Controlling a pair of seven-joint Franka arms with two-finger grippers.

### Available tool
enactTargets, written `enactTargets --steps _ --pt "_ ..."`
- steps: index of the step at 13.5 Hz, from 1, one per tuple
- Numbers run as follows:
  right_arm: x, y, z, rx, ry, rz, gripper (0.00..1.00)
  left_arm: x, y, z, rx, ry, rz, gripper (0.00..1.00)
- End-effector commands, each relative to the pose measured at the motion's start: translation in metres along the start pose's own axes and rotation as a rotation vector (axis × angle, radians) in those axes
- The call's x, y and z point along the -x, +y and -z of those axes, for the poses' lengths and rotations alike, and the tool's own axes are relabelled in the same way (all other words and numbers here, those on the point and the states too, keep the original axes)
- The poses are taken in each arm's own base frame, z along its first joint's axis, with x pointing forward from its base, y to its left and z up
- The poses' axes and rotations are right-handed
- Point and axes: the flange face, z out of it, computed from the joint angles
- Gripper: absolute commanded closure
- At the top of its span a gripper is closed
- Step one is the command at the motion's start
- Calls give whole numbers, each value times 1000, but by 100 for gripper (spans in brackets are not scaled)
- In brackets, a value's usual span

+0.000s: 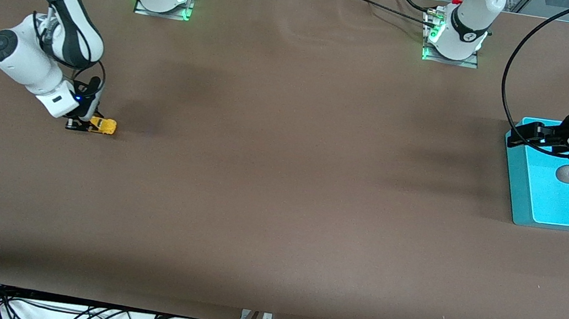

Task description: Wind and store yellow beetle car

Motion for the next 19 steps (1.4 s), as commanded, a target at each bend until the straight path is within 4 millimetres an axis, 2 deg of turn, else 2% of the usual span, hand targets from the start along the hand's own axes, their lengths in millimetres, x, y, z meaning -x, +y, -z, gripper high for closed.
enactTargets --steps 1,2,5,6,8,9,10,11,14,17,19 --pt "19 -16 -47 -60 34 2 94 -2 1 6 -9 4 -23 0" --pt "19 -16 -46 -58 34 2 92 -2 1 6 -9 4 -21 0" --pt "19 -15 -44 -54 34 -11 75 -2 1 6 -9 4 -23 0" --pt "20 -13 -44 -51 33 -9 63 -2 1 6 -8 4 -23 0" --pt "15 -11 -42 -46 35 -1 48 -2 1 5 -2 2 -22 0" --pt "13 -9 -40 -41 35 4 37 -2 1 5 -2 2 -24 0" --pt "2 -3 -37 -32 43 23 15 -2 1 5 -3 2 -24 0" --pt "-4 0 -34 -27 46 32 0 -2 1 5 -2 2 -24 0" --pt "-30 27 -8 -46 66 72 0 -2 1 5 -2 2 -24 0" --pt "-53 61 35 -104 83 81 0 -2 1 5 -2 2 -24 0" --pt "-64 75 70 -118 72 64 0 -2 1 5 -3 2 -24 0"
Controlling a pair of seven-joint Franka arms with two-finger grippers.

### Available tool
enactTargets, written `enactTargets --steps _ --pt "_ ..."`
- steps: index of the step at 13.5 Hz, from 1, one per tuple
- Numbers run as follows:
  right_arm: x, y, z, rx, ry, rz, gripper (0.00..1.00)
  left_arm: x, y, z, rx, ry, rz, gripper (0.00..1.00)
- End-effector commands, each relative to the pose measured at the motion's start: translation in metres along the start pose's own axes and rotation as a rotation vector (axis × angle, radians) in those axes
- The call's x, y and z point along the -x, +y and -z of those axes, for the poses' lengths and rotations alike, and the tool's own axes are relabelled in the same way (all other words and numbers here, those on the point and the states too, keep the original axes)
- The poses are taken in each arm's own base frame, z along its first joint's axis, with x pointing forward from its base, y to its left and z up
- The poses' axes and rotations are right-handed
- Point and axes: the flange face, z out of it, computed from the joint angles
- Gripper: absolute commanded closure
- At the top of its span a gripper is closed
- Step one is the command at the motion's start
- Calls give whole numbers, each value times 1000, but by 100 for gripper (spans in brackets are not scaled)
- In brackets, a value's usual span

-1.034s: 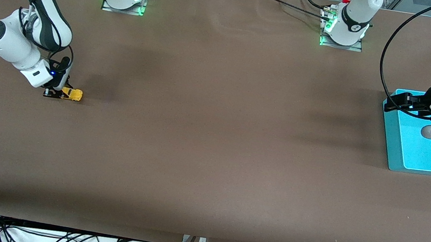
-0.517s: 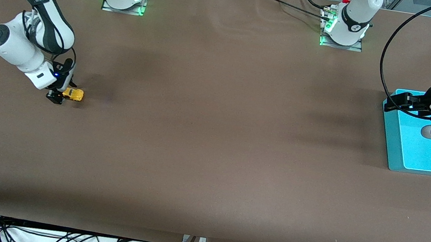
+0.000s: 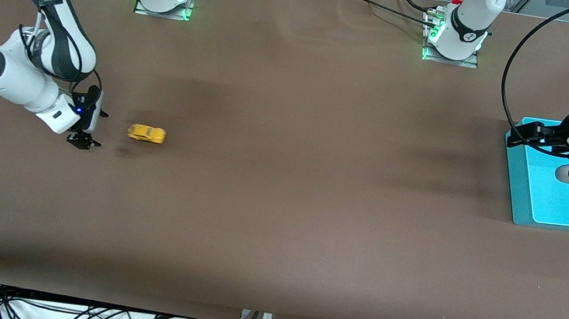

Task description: Wind and store yellow beetle car

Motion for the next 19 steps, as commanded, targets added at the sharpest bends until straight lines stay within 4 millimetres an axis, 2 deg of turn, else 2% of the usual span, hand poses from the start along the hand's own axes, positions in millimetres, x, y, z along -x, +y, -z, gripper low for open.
enactTargets --steps 1,4,6,9,13,15,17,19 --pt "-19 14 53 -7 -14 -15 0 -2 0 5 -3 1 -18 0" --pt "-43 24 114 31 -64 27 0 -2 -1 3 -3 -3 -110 0" --pt "-46 26 149 62 -80 -96 0 -6 -2 -7 -1 -25 -163 0" --pt "-57 27 196 105 -93 -245 0 -7 -3 -9 -1 -31 -211 0" --pt "-61 19 225 122 -103 -471 0 -9 11 -19 -2 -62 -277 0" --pt "-58 15 239 99 -98 -685 0 -11 30 -30 -4 -87 -416 0" --pt "-64 9 255 93 -102 -857 0 -14 47 -46 -7 -136 -570 0" --pt "-70 5 261 86 -107 -1010 0 -11 60 -56 -10 -162 -616 0"
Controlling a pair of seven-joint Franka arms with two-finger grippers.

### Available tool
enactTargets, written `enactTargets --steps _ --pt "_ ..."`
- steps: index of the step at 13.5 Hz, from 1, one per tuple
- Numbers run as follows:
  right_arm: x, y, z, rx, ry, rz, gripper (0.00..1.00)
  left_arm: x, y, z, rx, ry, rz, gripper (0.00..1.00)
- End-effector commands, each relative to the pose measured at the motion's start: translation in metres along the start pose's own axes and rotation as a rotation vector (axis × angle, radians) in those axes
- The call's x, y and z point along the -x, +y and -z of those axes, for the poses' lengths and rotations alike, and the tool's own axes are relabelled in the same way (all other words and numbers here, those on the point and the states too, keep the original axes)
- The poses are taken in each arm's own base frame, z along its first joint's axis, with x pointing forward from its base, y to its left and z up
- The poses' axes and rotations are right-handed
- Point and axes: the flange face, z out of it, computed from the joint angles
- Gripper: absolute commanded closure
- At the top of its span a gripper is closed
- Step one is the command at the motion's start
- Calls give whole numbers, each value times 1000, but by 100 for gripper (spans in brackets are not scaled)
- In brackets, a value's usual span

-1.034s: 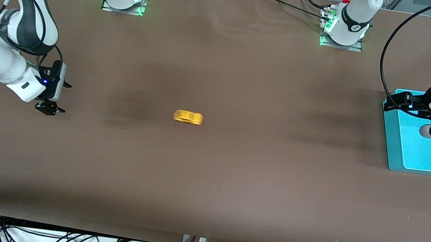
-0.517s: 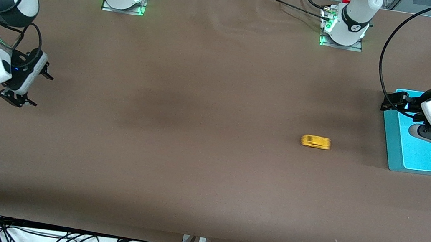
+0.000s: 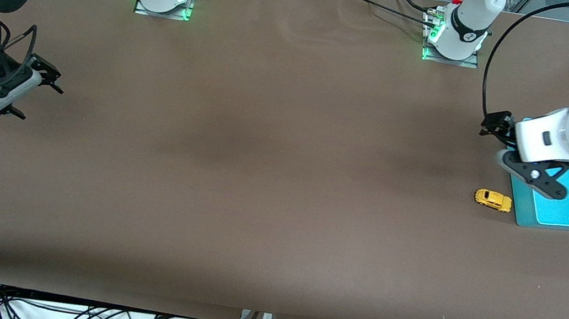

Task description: Wind and store yellow beetle car

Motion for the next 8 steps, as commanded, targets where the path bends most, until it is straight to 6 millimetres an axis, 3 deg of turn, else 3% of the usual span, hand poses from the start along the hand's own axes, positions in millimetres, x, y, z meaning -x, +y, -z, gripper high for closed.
enactTargets --steps 1,5,8 --pt "0 -11 18 2 -20 -199 0 -4 9 -11 -4 -45 -80 0" --pt "-2 -28 43 1 -40 -454 0 -5 -5 -37 24 -82 -262 0" --pt "-2 -36 60 0 -43 -551 0 9 -1 -72 24 -78 -321 0"
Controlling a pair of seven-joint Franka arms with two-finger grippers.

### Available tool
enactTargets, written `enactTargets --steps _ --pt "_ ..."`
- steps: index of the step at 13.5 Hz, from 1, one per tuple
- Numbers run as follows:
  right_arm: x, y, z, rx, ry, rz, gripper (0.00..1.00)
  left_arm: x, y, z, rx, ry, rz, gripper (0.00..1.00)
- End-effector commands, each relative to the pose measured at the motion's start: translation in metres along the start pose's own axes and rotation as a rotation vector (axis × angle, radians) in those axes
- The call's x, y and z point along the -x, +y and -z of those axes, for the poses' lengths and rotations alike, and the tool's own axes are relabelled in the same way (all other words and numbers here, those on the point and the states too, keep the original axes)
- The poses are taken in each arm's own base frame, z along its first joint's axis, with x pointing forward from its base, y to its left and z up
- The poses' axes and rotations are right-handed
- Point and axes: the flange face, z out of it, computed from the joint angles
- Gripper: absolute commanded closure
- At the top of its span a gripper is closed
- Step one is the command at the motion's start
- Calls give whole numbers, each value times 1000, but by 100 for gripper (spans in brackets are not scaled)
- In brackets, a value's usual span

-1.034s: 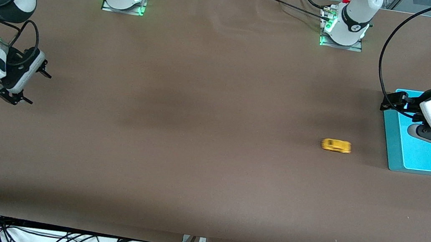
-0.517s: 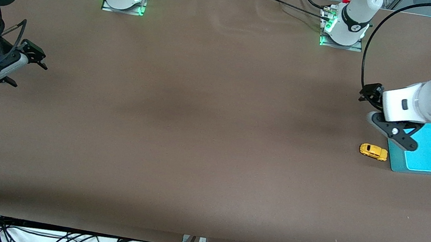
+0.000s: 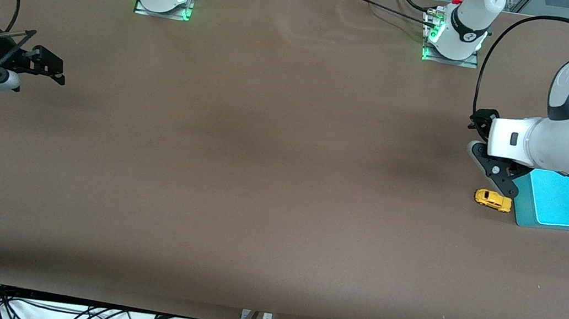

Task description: Wind and store yellow beetle car

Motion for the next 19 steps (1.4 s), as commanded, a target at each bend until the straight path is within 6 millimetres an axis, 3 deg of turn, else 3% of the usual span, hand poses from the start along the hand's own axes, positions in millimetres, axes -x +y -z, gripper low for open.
enactTargets --steps 1,2,7,12,16,19 --pt "6 -9 20 -13 -9 -85 0 18 7 -35 -37 17 -137 0" --pt "7 -11 24 -13 -8 -98 0 20 3 -48 -48 29 -199 0" --pt "3 -21 28 -16 1 -83 0 50 -57 -101 -100 101 -434 0" --pt "2 -23 25 -17 -3 -74 0 47 -86 -123 -188 45 -629 0" --pt "2 -25 25 -18 -6 -65 0 61 -131 -154 -234 62 -750 0" --pt "2 -24 23 -20 -10 -62 0 69 -147 -172 -280 75 -803 0"
